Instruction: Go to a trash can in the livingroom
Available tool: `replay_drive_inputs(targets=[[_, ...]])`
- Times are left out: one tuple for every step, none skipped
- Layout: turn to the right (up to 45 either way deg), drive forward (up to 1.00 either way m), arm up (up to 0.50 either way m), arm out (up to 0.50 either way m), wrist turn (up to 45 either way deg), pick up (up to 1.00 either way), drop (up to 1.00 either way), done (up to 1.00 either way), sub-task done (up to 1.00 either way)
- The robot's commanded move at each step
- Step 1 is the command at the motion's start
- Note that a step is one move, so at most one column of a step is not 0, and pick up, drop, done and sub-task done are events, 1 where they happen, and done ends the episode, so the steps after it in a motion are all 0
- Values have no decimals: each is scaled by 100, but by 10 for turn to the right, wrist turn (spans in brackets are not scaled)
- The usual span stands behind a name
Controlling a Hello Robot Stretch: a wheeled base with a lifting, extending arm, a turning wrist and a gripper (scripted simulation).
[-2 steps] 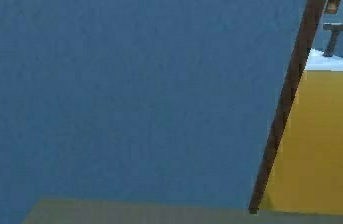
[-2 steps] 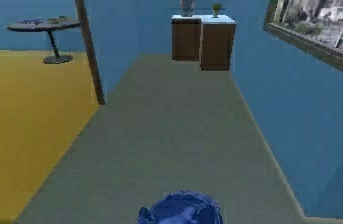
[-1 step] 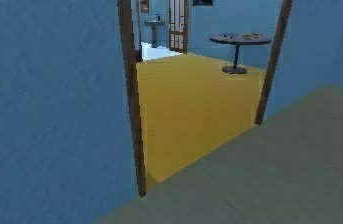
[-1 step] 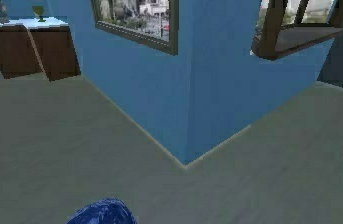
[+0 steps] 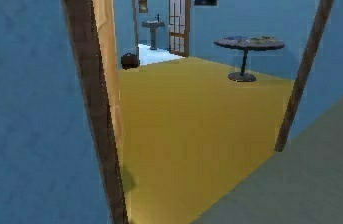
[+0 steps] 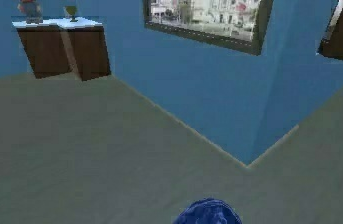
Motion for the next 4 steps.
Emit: replay_drive_inputs(targets=[[210,0,0,0,0,0,0,0,0],[0,60,0,0,0,0,0,0,0],[-60,0,0,0,0,0,0,0,0],[0,100,0,0,0,0,0,0,0]])
